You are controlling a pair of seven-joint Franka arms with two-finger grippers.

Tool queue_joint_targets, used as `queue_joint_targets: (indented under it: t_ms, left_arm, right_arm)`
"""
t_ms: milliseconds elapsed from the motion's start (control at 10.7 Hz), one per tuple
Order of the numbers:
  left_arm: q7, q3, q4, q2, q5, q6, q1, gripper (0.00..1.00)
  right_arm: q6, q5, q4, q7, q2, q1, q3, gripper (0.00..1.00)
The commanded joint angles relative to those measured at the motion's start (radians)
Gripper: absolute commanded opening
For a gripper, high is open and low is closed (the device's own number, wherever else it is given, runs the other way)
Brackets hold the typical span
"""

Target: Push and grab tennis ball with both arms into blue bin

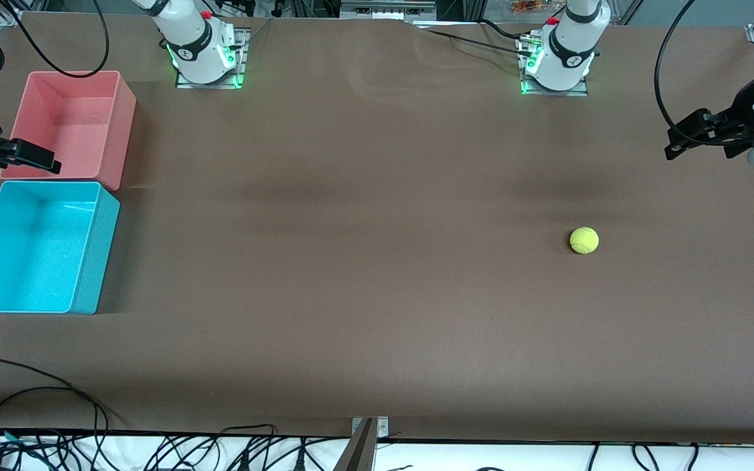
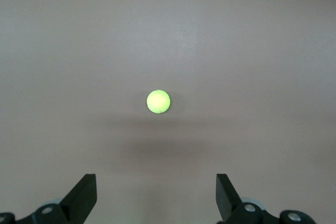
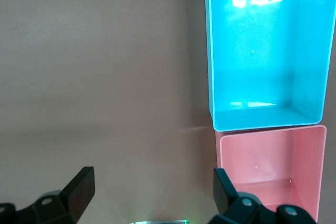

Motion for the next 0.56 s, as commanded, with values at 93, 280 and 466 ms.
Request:
queue_joint_targets:
  t_ms: [93, 280, 466]
  left_arm:
    - [0.002, -0.007, 0.017, 0.004, 0.021, -0.012, -0.006, 1.0]
    - [0.0, -0.008, 0.017, 0.004, 0.021, -0.012, -0.008, 1.0]
    - [-0.005, -0.022, 0.017, 0.004, 0.021, -0.012, -0.008, 1.0]
  right_arm:
    - [-0.025, 0.007, 0.011, -0.007, -0.008, 0.012, -0.012, 1.0]
    - [-0.025, 0.007, 0.013, -0.008, -0.01, 0.012, -0.012, 1.0]
    - [-0.035, 0.007, 0.013, -0.007, -0.01, 0.012, -0.014, 1.0]
